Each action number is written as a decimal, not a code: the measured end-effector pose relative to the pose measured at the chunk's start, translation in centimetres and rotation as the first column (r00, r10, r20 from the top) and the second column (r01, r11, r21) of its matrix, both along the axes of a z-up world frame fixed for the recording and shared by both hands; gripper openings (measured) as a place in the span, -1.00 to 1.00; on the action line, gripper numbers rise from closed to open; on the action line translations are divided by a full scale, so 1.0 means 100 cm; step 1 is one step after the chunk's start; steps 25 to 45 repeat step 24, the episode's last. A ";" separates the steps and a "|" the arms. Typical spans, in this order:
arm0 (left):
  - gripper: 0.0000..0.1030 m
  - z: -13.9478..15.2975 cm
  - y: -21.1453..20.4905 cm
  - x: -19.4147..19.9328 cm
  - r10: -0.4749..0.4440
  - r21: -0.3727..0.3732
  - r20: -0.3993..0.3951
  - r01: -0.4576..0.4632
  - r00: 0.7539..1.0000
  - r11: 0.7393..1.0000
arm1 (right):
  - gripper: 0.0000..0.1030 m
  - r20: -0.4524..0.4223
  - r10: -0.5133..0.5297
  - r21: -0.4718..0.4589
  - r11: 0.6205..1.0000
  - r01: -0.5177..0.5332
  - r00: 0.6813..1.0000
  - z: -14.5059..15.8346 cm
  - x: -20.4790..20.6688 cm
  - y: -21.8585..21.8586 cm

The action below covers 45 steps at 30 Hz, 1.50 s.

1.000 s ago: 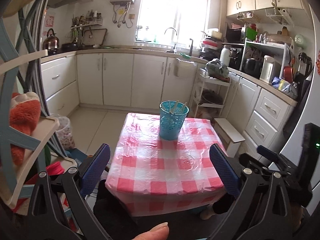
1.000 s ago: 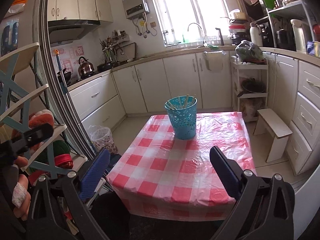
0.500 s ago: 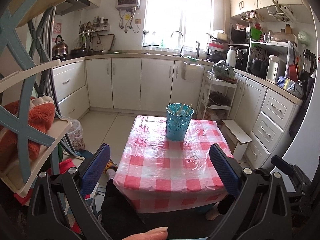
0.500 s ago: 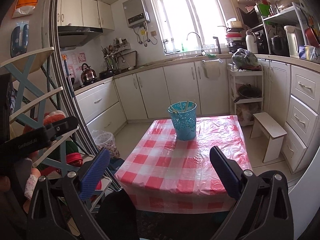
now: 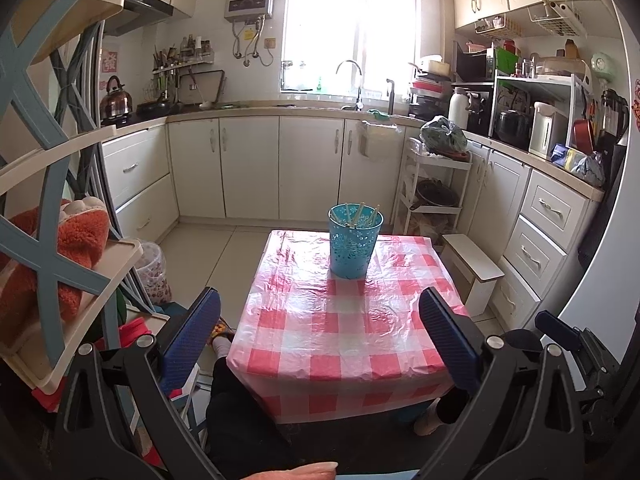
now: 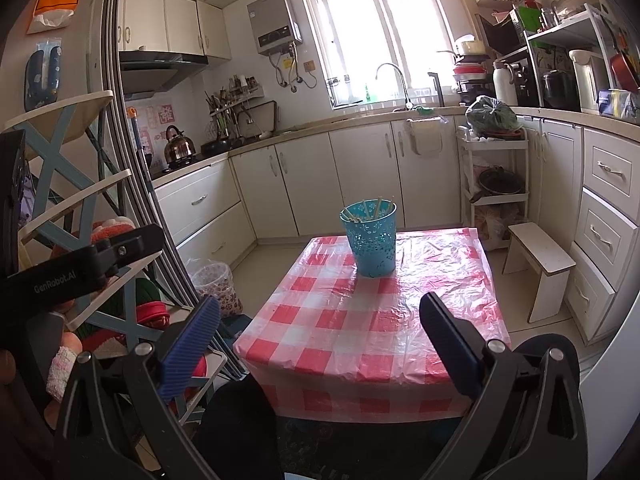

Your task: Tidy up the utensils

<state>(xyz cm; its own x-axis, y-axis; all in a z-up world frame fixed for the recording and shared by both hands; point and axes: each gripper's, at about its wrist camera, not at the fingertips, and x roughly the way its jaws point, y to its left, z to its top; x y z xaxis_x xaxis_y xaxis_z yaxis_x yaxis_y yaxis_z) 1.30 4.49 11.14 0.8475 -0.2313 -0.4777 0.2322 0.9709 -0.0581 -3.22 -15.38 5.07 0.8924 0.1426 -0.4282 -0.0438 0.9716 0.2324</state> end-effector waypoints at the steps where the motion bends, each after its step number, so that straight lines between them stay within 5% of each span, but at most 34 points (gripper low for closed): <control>1: 0.85 0.000 -0.001 0.000 0.001 0.002 -0.001 -0.001 1.000 1.000 | 0.86 0.000 0.000 0.000 1.000 0.000 1.000 0.000 0.000 0.000; 7: 0.85 0.000 0.002 -0.001 -0.002 -0.010 -0.005 0.002 1.000 1.000 | 0.86 -0.001 0.000 0.000 1.000 0.000 1.000 -0.001 -0.001 0.000; 13: 0.85 0.000 0.002 -0.009 0.050 0.039 0.078 -0.053 0.996 0.998 | 0.86 -0.002 0.004 0.007 1.000 -0.004 1.000 -0.001 -0.003 0.000; 22: 0.85 -0.006 -0.001 0.003 0.041 0.048 0.005 -0.041 0.999 0.998 | 0.86 -0.003 0.001 0.007 1.000 -0.001 1.000 0.000 -0.004 -0.001; 45: 0.85 -0.007 -0.001 0.003 0.040 0.047 0.002 -0.040 0.999 0.998 | 0.86 -0.002 -0.001 0.007 1.000 0.001 1.000 0.000 -0.004 -0.001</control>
